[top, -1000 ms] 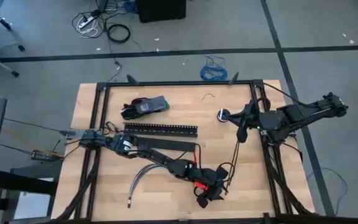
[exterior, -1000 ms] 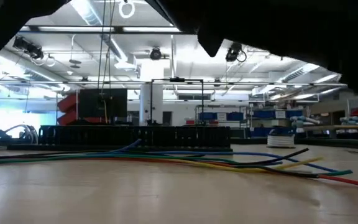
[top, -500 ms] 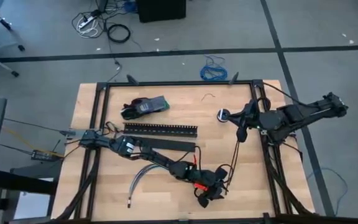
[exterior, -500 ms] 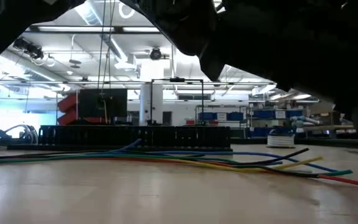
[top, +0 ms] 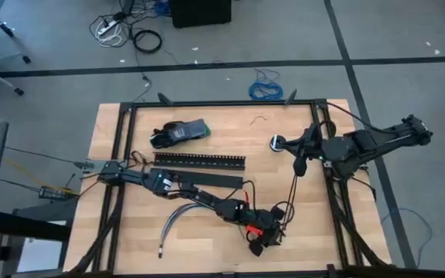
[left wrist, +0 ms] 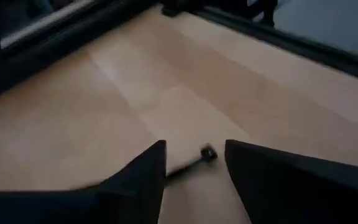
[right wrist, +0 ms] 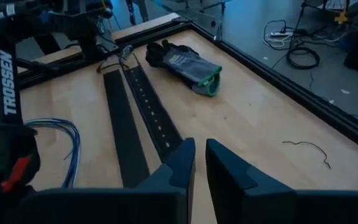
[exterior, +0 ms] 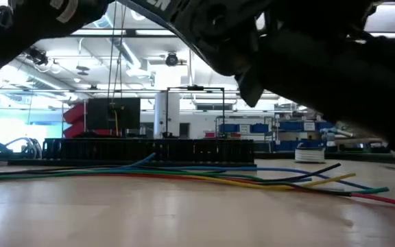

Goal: Ziptie cables
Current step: Prepare the left black zip tie

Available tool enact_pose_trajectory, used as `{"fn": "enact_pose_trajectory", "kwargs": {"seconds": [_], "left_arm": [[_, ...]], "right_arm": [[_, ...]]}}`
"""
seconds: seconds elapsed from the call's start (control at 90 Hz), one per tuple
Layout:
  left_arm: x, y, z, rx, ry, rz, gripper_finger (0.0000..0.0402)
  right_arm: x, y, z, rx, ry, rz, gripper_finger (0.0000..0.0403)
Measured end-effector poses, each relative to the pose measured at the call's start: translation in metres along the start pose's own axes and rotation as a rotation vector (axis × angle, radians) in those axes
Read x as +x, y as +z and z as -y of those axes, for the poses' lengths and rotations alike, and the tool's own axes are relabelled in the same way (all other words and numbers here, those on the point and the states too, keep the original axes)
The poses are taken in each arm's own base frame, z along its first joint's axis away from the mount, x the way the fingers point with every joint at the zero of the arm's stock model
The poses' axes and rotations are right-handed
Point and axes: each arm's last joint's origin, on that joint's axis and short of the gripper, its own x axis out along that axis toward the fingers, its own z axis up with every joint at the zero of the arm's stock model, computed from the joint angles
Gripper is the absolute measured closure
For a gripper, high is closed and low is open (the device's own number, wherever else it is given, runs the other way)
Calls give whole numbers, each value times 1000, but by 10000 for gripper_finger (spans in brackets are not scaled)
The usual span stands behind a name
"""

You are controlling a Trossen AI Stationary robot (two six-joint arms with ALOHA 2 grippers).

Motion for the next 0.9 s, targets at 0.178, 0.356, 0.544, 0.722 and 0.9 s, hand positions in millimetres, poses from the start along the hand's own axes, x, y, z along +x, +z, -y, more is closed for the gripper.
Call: {"fn": "enact_pose_trajectory", "kwargs": {"seconds": [0.178, 0.356, 0.544, 0.722, 0.9], "left_arm": [[0, -1, 0, -9, -8, -22, 246], [-1, -2, 1, -13, -15, -37, 281], [-1, -2, 1, -12, -21, -31, 337], [-1, -2, 1, -13, -17, -35, 390], [-3, 1, 0, -28, -12, -48, 398]], "right_arm": [[0, 0, 0, -2, 2, -6, 367], [0, 0, 0, -2, 2, -6, 368], [0, 0, 0, -2, 2, -6, 368], [0, 0, 0, -2, 2, -6, 368], [0, 0, 0, -2, 10, -10, 368]]}}
